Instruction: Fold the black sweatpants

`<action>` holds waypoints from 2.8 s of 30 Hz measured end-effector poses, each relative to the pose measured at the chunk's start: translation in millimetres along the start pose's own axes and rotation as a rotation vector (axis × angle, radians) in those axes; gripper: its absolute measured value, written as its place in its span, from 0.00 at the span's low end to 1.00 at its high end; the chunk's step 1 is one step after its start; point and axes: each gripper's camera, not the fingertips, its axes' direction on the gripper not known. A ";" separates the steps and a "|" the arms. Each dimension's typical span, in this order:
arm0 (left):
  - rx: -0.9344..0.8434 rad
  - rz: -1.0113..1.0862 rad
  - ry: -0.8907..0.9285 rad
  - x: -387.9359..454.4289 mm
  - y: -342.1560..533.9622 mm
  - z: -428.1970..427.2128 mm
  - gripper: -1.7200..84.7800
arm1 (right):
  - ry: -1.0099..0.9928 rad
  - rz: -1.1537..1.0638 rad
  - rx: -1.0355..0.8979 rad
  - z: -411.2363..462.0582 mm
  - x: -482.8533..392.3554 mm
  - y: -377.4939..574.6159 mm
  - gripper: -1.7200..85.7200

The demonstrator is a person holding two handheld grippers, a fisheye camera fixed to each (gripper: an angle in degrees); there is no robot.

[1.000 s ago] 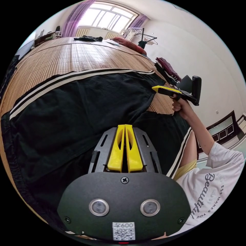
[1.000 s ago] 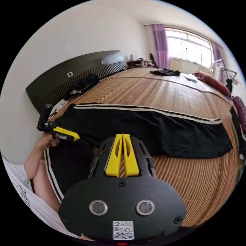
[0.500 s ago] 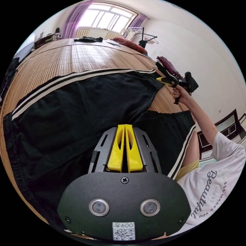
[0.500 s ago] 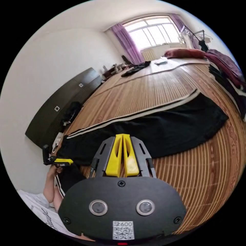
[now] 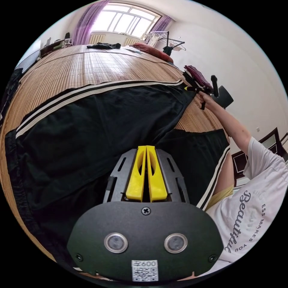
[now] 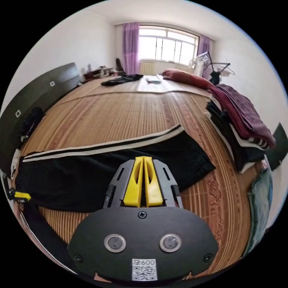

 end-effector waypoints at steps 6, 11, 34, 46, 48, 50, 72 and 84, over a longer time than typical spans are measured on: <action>0.004 0.041 -0.081 6.7 16.2 -4.9 0.02 | 0.181 0.099 -0.106 31.3 7.5 -5.5 0.01; 0.003 0.045 -0.091 -0.7 31.5 -6.8 0.02 | -0.036 -0.052 -0.011 27.5 -24.3 -10.3 0.01; 0.028 0.086 -0.184 -12.4 165.5 28.9 0.02 | 0.440 -0.523 0.331 -247.5 -136.3 397.2 0.01; 0.321 0.287 -1.036 173.8 333.6 77.3 0.03 | -0.033 -0.309 0.556 -314.4 -176.8 579.2 0.08; 0.446 0.226 -0.984 209.1 393.3 54.9 0.03 | -0.083 -0.238 0.580 -318.3 -163.0 585.2 0.09; 0.465 0.274 -1.014 234.0 441.0 60.8 0.04 | -0.092 -0.271 0.594 -323.3 -150.4 591.5 0.11; -0.569 1.133 -1.489 125.2 734.9 187.2 0.19 | 0.366 -0.922 0.201 -304.2 -85.7 663.9 0.11; -0.585 1.043 -1.613 64.2 744.2 249.6 0.17 | 0.402 -0.911 0.121 -300.1 -63.4 699.9 0.16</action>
